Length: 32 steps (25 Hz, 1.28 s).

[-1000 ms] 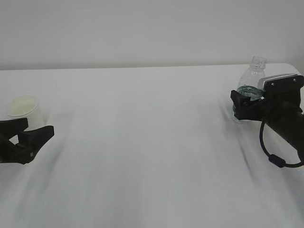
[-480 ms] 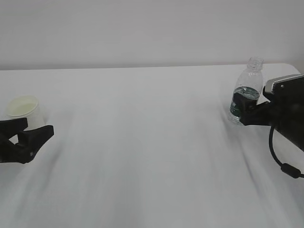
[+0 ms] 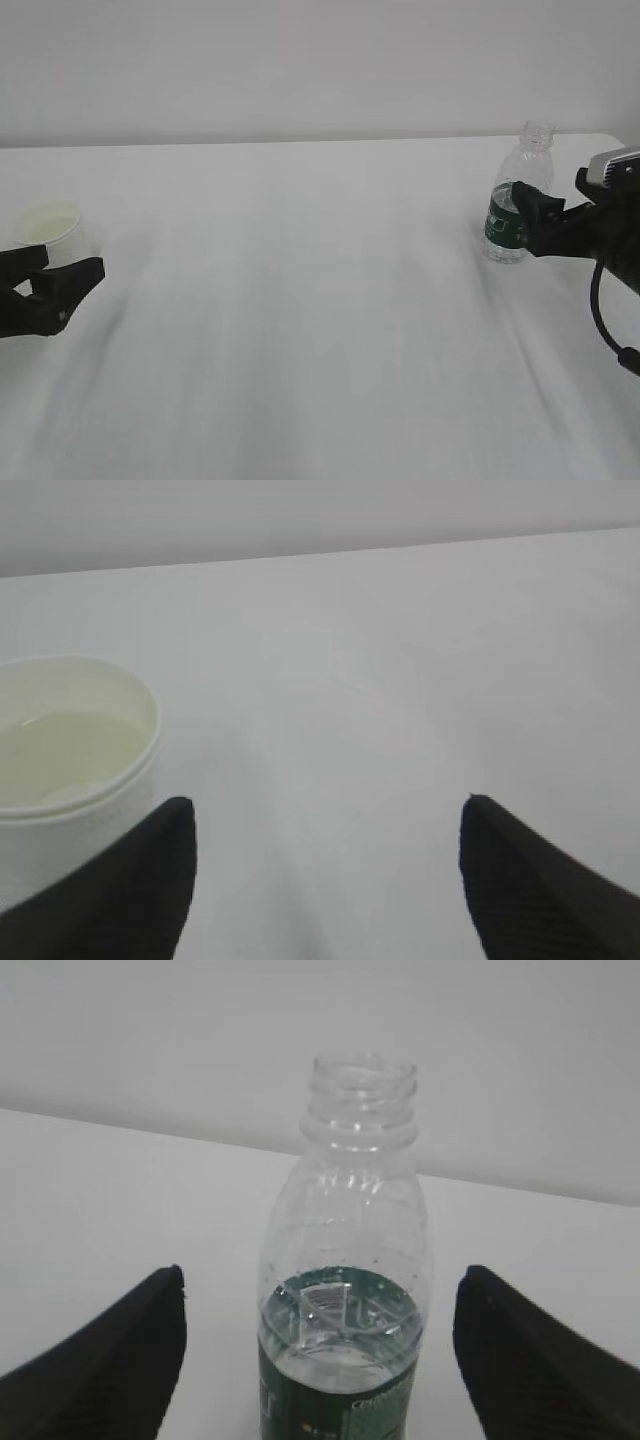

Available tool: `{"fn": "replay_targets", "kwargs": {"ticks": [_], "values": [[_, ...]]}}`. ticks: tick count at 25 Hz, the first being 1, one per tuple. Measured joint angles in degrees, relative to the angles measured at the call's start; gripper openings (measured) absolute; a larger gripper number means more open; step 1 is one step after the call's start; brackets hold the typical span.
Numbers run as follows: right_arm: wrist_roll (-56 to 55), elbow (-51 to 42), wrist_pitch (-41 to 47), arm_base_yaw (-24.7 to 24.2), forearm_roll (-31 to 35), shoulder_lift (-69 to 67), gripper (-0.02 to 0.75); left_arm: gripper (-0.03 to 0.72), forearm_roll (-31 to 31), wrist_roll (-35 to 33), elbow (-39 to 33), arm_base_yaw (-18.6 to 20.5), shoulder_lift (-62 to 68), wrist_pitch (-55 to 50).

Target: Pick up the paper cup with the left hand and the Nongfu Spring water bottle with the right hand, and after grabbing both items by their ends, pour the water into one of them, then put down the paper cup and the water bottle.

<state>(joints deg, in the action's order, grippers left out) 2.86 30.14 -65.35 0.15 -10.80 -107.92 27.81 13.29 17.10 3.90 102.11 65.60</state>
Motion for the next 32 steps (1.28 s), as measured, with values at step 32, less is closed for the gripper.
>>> {"fn": "replay_targets", "kwargs": {"ticks": [32], "values": [[0.00,-4.29,3.15,0.00,5.13,13.82,0.603,0.587,-17.70,-5.78,-0.47,0.00,-12.09,-0.47]]}}
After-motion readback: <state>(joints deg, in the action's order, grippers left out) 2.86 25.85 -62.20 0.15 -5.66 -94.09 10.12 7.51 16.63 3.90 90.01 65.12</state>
